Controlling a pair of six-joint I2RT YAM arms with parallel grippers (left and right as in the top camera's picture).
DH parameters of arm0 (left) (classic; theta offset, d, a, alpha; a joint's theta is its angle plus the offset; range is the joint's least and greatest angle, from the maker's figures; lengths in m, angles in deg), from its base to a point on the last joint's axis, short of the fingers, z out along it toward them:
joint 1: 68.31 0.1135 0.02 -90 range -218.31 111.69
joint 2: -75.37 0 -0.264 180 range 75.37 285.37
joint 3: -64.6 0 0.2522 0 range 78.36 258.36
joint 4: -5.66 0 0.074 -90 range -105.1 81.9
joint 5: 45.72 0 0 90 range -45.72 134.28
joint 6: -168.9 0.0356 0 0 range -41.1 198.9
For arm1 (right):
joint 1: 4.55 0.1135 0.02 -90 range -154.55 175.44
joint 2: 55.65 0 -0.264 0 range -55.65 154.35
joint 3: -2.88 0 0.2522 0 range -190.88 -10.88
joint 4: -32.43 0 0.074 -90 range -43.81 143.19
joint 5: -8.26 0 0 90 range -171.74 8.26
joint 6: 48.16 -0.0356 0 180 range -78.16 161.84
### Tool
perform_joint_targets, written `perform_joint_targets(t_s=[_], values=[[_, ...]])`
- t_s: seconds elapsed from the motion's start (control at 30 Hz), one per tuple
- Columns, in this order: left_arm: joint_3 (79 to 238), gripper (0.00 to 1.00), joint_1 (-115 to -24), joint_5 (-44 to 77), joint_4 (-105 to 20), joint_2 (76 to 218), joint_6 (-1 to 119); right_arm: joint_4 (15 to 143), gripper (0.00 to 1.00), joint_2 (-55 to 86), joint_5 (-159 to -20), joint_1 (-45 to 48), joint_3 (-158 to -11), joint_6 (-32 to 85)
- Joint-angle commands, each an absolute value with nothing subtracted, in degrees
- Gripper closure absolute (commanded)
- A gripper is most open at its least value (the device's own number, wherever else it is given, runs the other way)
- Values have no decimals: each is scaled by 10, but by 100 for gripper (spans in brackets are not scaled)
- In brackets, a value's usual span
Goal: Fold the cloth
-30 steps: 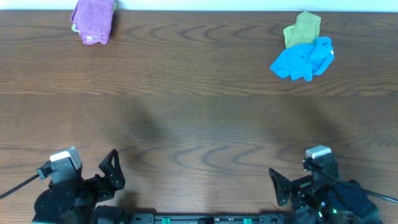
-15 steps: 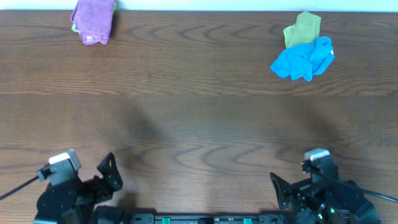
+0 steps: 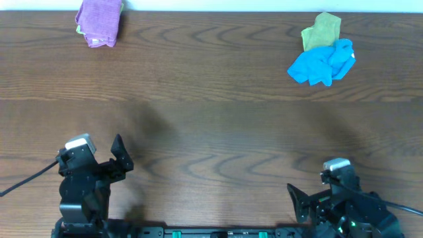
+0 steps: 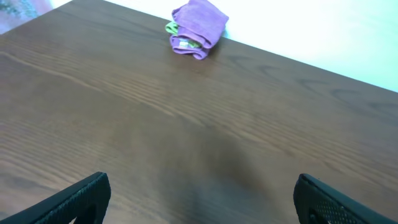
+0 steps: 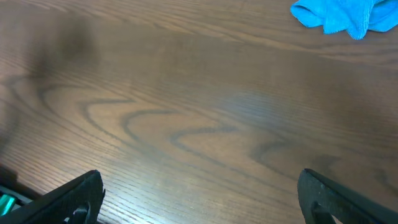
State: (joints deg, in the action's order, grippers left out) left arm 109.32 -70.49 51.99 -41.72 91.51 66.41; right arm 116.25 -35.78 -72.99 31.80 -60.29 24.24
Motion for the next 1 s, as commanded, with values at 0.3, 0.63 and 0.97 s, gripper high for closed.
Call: perform_joint_targets(t_s=[0.3, 0.63, 0.97], values=[[987, 5, -694, 495, -374, 811, 671, 1163, 1, -361, -728, 323, -603, 234], [898, 5, -694, 480, -321, 756, 636, 1163, 1, -361, -728, 323, -603, 234], [849, 5, -694, 476, -296, 756, 630, 1163, 1, -361, -728, 323, -603, 234]])
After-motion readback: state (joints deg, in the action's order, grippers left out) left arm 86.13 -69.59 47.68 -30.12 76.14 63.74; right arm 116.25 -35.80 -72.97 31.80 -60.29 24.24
